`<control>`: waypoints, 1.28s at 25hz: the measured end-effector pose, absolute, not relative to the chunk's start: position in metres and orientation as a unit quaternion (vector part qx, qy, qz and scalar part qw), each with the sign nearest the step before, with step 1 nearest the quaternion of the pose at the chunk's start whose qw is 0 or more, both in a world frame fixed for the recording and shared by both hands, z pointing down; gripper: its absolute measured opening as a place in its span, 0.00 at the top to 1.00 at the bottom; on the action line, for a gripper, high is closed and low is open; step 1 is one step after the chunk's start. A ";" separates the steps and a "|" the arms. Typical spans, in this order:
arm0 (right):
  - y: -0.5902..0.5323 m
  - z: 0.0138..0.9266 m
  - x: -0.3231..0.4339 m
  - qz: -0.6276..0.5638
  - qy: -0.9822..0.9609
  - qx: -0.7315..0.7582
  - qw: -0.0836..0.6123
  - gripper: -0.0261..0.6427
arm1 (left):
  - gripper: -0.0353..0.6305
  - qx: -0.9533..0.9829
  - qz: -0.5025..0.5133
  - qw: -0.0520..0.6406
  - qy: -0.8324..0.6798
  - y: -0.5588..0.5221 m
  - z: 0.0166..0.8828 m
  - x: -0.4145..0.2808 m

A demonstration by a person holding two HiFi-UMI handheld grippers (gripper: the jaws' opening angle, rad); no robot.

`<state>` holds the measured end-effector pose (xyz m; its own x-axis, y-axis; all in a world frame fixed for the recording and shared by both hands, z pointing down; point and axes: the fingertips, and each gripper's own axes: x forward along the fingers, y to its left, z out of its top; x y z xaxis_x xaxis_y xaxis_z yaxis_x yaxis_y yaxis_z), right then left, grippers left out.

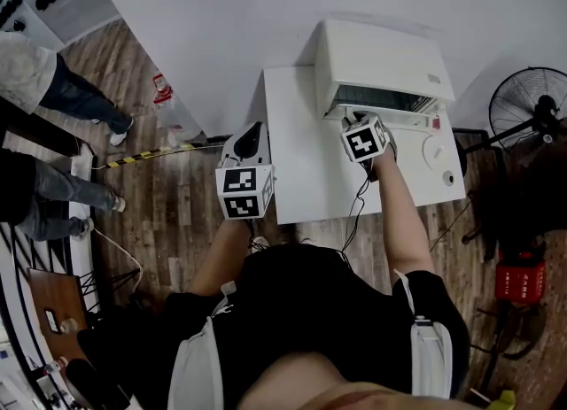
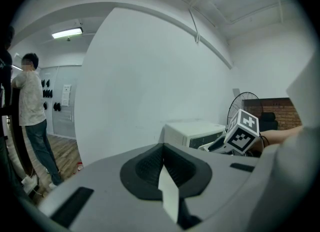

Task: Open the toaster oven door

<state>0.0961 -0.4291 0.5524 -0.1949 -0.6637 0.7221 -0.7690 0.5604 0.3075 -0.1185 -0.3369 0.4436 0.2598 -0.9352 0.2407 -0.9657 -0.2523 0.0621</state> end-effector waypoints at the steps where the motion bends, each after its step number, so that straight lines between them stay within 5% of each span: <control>1: -0.422 0.557 0.096 0.062 -0.770 0.465 0.433 0.79 | 0.93 0.788 0.078 0.098 -0.602 -0.335 0.444 -0.118; 32: -0.315 0.697 0.105 0.011 -0.730 0.547 0.411 0.81 | 0.93 0.803 0.127 0.091 -0.575 -0.315 0.457 -0.085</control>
